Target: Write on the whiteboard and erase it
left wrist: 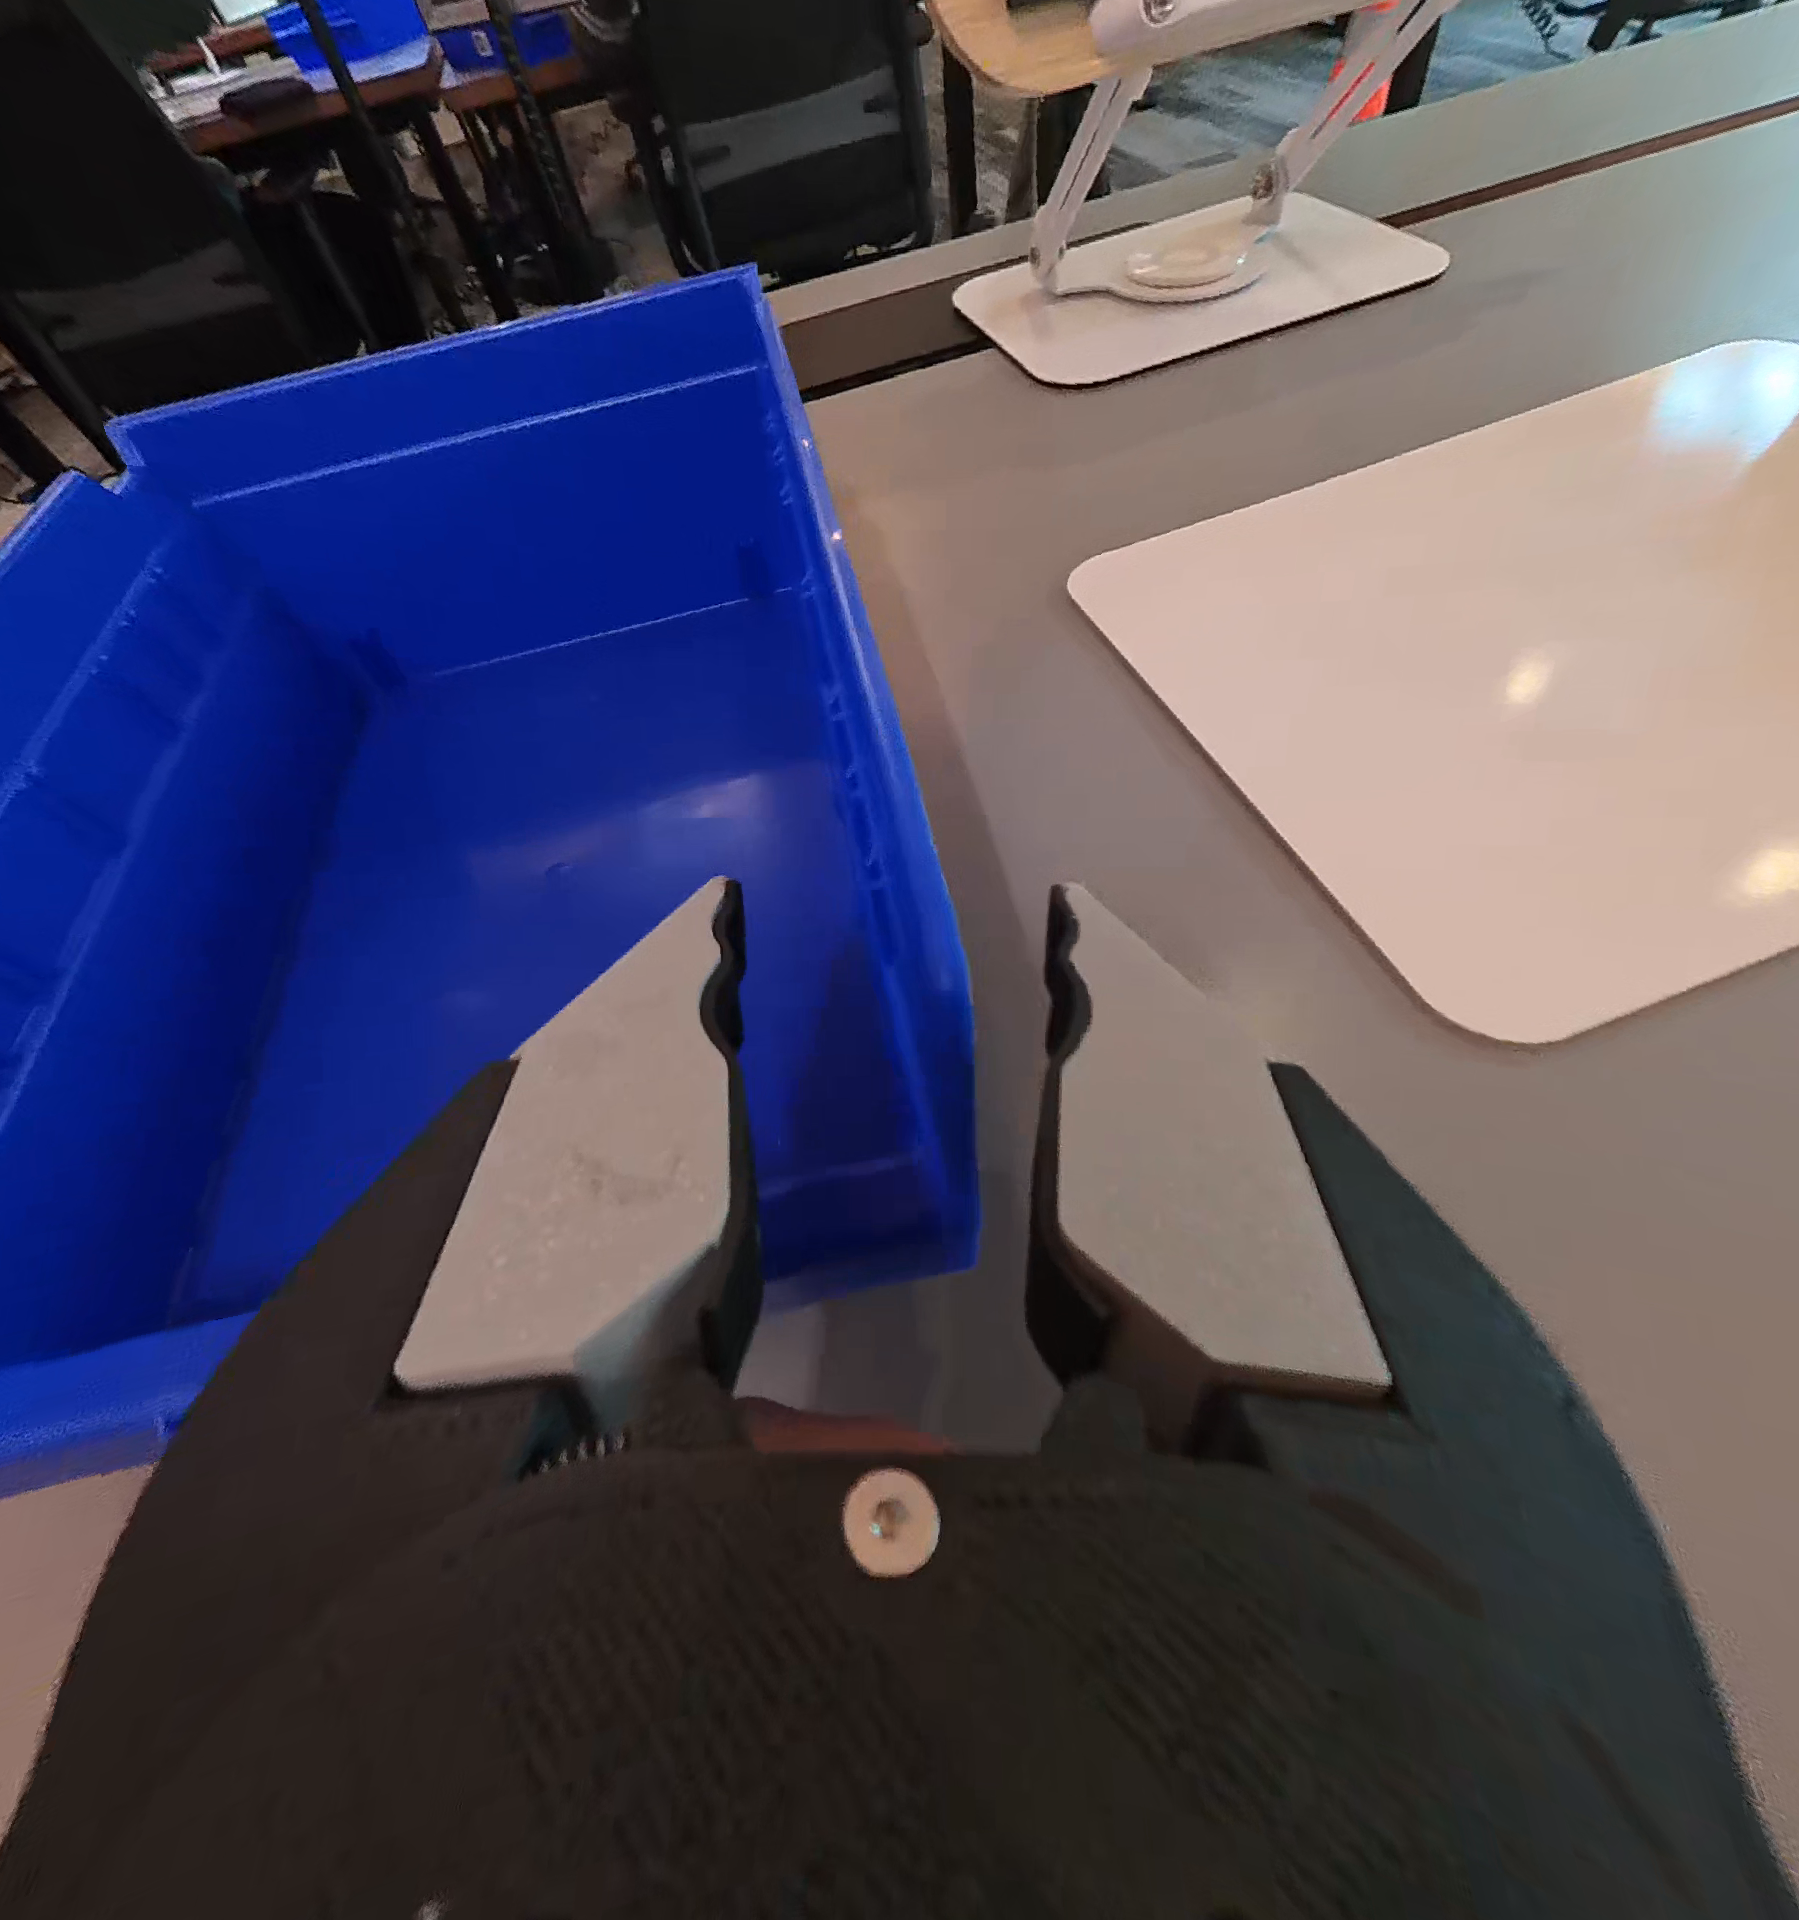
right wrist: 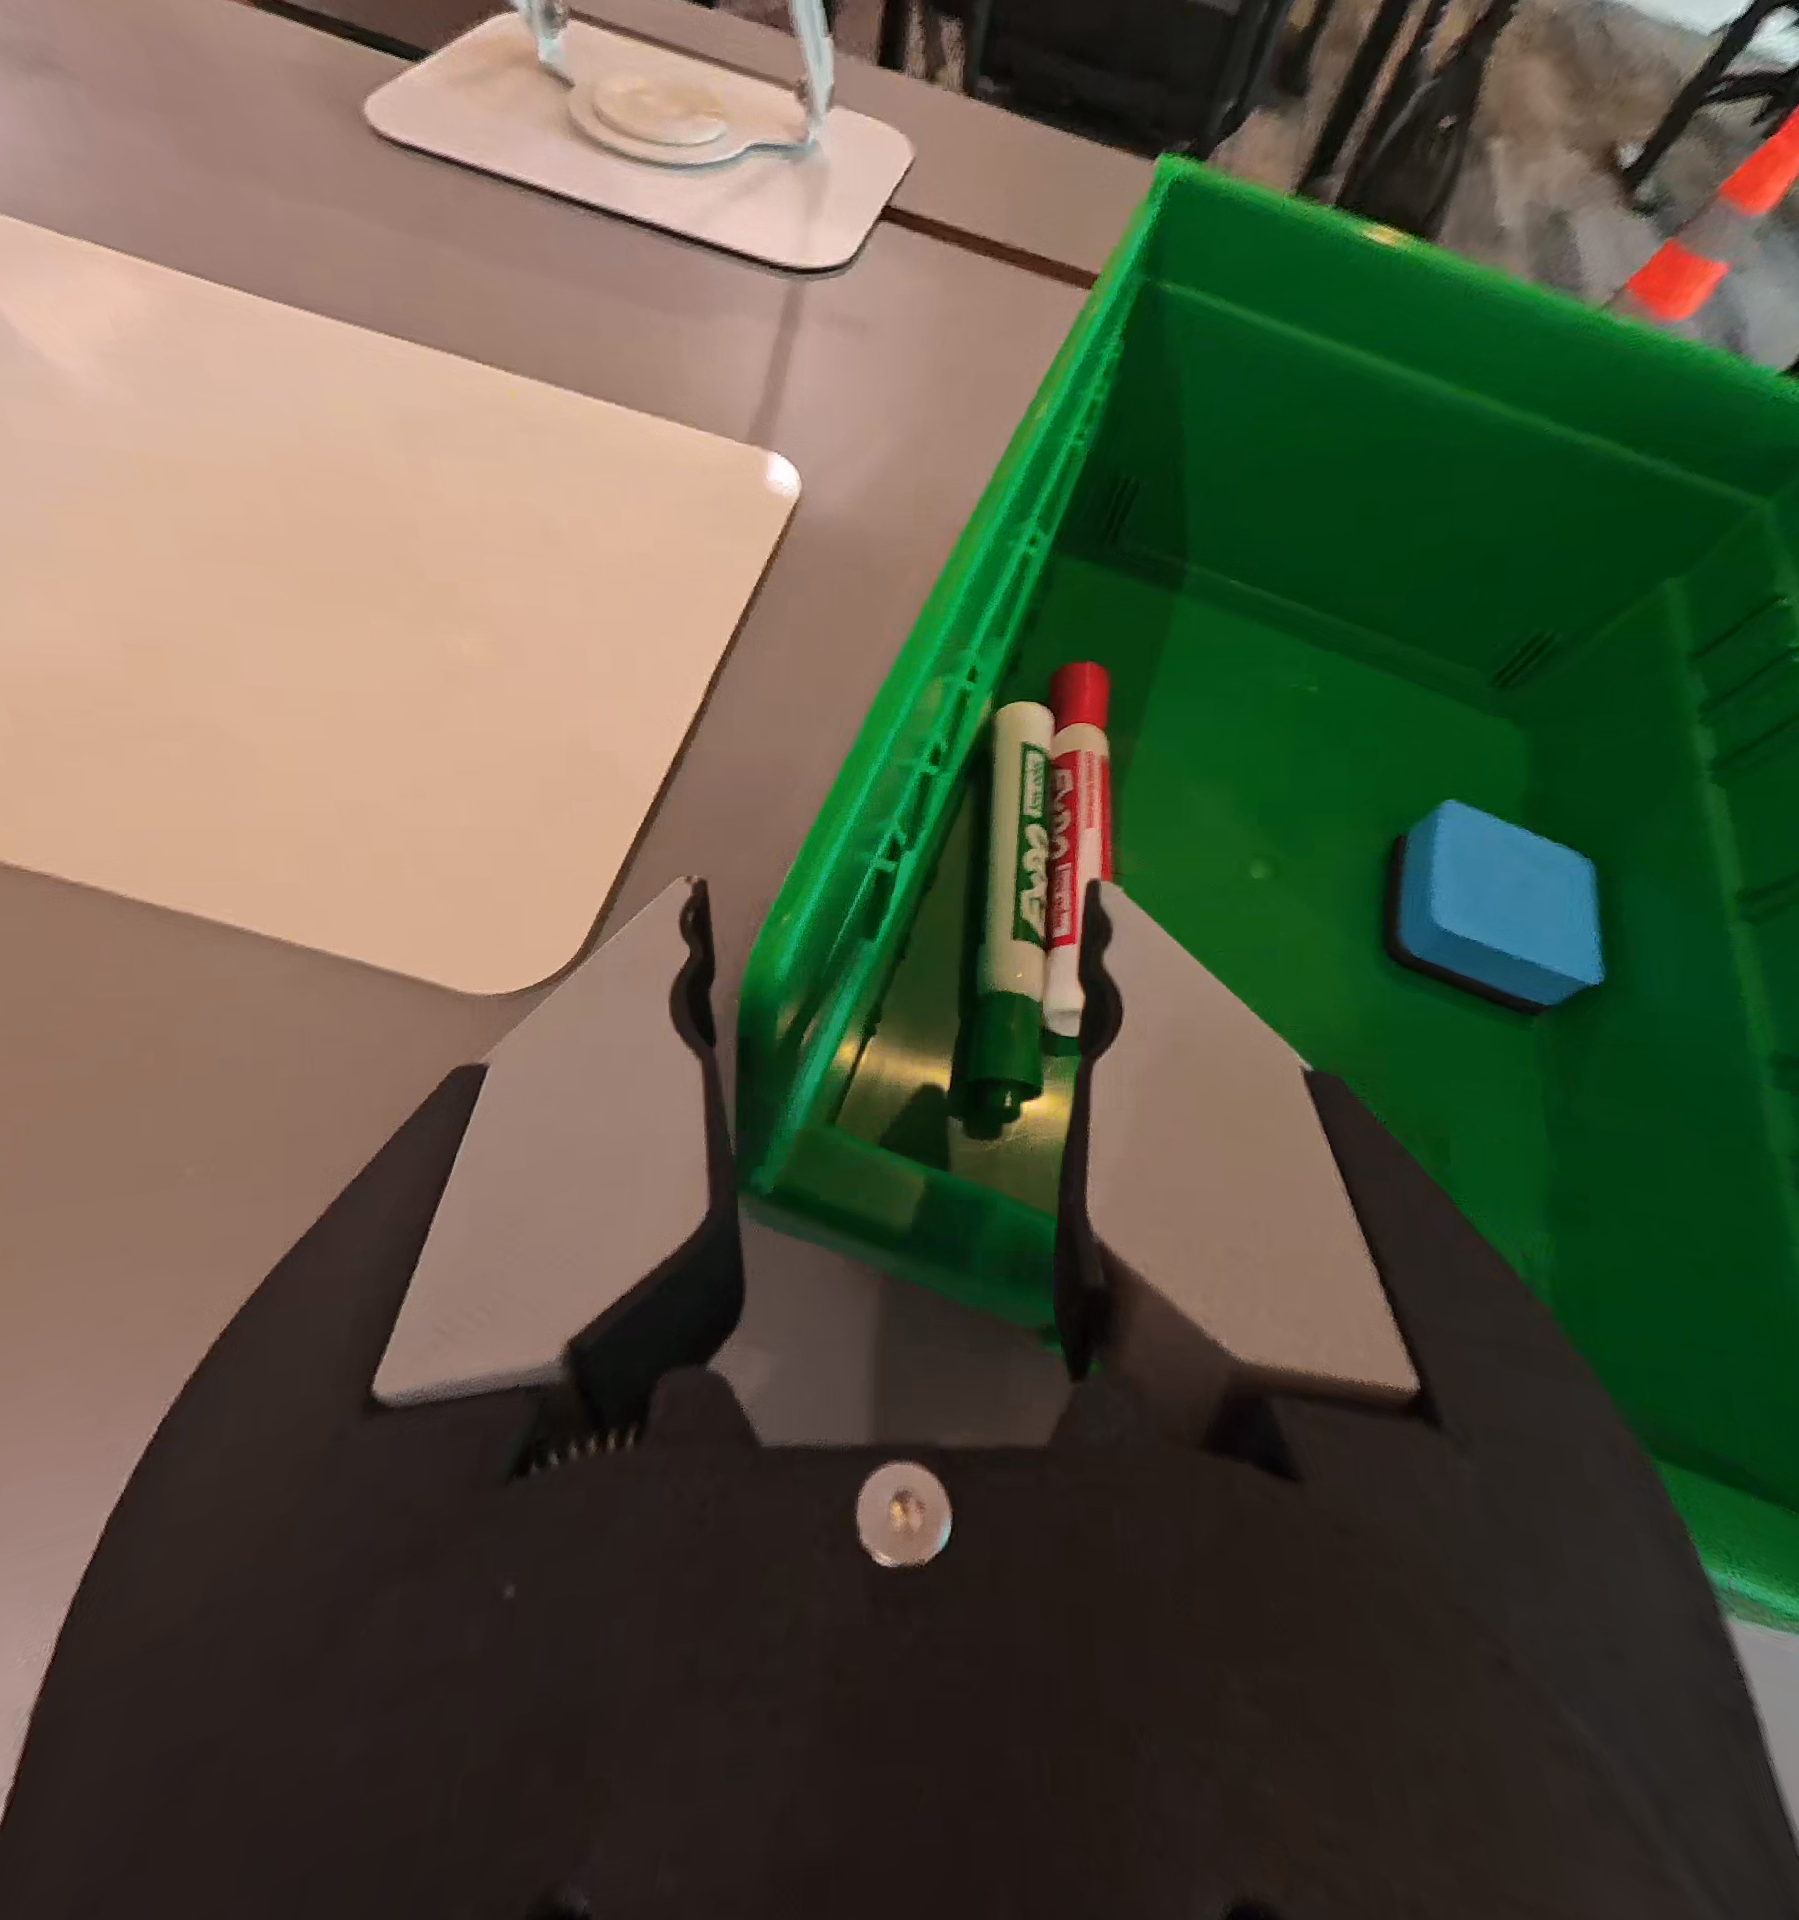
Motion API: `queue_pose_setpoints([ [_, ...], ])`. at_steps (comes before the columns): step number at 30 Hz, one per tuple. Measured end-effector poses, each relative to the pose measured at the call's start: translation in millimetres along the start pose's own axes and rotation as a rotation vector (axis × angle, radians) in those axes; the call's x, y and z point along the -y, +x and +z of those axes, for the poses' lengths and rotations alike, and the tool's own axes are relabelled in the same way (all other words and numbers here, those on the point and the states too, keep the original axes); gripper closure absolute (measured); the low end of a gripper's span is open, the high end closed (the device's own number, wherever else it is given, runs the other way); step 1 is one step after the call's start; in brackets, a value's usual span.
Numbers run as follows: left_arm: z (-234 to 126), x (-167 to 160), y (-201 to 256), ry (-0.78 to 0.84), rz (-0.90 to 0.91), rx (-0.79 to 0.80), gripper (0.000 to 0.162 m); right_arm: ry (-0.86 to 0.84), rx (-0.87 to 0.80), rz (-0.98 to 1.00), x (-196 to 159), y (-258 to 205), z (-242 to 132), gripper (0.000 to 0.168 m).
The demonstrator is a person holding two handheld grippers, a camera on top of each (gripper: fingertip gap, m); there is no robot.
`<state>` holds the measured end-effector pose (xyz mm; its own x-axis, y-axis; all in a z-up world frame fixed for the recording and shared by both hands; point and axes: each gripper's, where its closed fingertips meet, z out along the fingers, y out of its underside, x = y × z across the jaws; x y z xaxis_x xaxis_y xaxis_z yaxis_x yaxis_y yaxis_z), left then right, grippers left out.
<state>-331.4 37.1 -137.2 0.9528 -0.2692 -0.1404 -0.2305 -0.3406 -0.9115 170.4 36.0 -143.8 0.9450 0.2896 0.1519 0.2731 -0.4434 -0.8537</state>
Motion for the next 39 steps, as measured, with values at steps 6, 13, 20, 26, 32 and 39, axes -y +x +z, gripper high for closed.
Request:
queue_pose_setpoints([
  [6, 8.4, 0.7, 8.9, -0.031, 0.075, 0.002, 0.113, -0.025, -0.043, -0.034, -5.2, 3.1, 4.6, 0.094],
  [13, 9.6, -2.3, -10.2, -0.08, 0.133, 0.075, 0.155, -0.05, -0.099, -0.096, 0.0, -1.0, 5.3, 0.152],
  [20, -1.0, -9.8, -25.1, -0.104, 0.051, 0.02, 0.158, -0.063, -0.065, -0.028, -7.5, 21.6, -9.0, 0.166],
  [26, 2.4, -15.8, -20.9, -0.131, 0.103, 0.046, 0.108, -0.067, -0.056, -0.055, -11.3, 21.2, -7.4, 0.163],
  [32, -5.3, -29.6, -25.2, -0.22, 0.11, 0.041, 0.101, -0.062, -0.072, -0.036, -12.0, 27.0, -6.4, 0.14],
  [39, -4.6, -19.5, -28.3, -0.109, 0.001, -0.011, 0.143, -0.036, -0.035, -0.002, -8.6, 24.4, -6.0, 0.141],
])
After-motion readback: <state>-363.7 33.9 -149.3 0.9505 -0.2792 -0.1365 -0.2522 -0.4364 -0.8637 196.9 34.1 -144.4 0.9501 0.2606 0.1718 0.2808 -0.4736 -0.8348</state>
